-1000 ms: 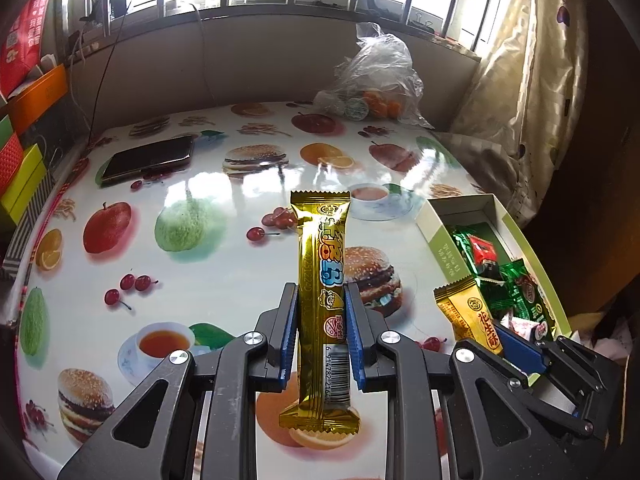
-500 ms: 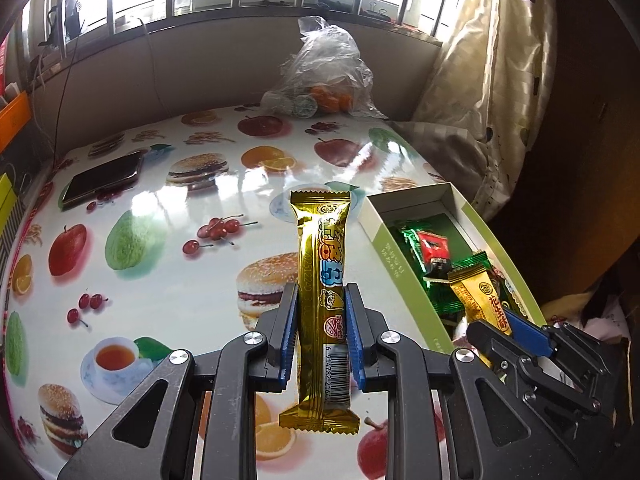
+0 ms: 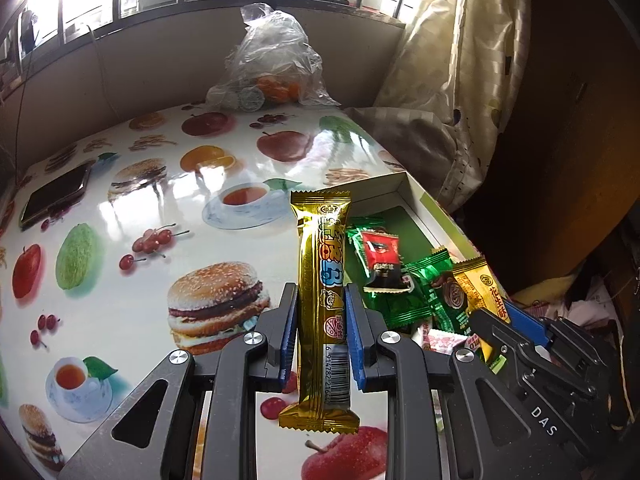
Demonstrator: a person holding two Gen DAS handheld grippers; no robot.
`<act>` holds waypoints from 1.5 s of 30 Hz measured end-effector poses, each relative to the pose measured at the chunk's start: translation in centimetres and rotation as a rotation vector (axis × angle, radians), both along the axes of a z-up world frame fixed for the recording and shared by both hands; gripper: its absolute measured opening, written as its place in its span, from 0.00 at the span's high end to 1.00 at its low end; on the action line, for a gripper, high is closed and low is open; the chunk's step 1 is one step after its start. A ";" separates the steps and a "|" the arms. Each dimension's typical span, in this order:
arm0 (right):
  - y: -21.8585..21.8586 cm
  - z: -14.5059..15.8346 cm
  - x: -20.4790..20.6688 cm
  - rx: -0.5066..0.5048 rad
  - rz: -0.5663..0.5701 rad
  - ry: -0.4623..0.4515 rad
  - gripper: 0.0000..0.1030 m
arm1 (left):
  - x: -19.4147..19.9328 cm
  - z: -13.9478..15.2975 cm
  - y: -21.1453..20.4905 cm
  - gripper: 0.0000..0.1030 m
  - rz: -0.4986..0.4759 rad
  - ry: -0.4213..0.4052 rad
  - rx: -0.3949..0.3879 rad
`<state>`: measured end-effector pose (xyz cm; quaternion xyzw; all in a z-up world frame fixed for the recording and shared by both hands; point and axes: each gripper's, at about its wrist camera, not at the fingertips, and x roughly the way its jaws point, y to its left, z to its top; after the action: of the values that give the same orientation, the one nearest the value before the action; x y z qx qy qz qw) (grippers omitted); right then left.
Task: Organize snacks
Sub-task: 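Carry the yellow pack and gold bar over the green gift box, then lower both snacks into the box and open both tools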
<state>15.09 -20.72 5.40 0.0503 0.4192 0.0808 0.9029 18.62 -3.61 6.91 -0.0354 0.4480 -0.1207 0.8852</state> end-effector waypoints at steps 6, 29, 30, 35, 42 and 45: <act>-1.9 -0.9 0.5 -0.011 -0.044 0.025 0.78 | 0.7 -0.5 -2.2 0.77 -0.043 0.013 -0.004; -4.8 -2.9 2.3 -0.027 -0.071 0.061 0.78 | 1.7 -3.7 -8.1 0.77 -0.141 0.091 0.011; -4.9 -3.0 2.4 -0.025 -0.068 0.063 0.78 | 1.7 -3.8 -8.2 0.77 -0.141 0.094 0.015; -4.9 -3.2 2.9 -0.034 -0.059 0.061 0.78 | 1.9 -4.3 -8.5 0.77 -0.139 0.103 0.017; -5.1 -3.3 3.4 -0.031 -0.049 0.052 0.78 | 2.0 -4.4 -8.7 0.77 -0.137 0.101 0.022; -5.1 -3.3 3.7 -0.031 -0.044 0.049 0.78 | 2.1 -4.4 -8.8 0.77 -0.137 0.101 0.027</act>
<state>18.75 -25.78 2.06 0.0477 0.4413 0.0530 0.8945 20.71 -12.38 2.49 0.0012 0.4950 -0.1728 0.8515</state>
